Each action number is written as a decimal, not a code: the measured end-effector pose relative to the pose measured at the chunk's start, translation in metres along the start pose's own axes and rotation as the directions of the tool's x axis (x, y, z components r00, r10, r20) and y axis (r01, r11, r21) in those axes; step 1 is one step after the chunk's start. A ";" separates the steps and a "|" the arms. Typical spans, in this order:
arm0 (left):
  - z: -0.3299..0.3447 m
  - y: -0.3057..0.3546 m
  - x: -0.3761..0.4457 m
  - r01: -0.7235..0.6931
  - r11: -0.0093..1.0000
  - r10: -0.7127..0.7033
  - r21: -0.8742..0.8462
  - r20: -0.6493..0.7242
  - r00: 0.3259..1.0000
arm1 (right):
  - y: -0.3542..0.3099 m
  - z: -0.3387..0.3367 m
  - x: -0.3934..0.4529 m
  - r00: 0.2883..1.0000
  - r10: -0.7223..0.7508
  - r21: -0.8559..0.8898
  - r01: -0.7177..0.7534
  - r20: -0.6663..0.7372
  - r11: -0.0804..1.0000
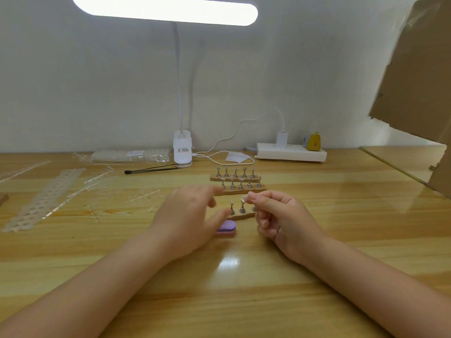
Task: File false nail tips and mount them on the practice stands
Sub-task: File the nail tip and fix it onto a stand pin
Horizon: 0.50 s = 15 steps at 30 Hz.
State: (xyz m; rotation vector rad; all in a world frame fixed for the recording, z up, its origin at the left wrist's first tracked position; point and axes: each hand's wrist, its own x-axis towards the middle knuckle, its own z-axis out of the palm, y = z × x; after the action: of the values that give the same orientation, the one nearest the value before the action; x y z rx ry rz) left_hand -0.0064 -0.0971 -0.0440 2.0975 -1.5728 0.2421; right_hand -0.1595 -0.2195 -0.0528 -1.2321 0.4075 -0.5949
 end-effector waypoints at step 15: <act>0.003 -0.001 -0.001 -0.137 0.990 0.132 0.031 0.111 0.985 | -0.001 -0.001 0.001 0.999 0.007 0.036 -0.006 -0.047 0.999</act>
State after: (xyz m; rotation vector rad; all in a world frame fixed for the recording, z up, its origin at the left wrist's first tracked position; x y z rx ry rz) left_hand -0.0067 -0.0971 -0.0471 2.0664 -1.7903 0.2089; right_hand -0.1595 -0.2215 -0.0520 -1.1839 0.4384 -0.6239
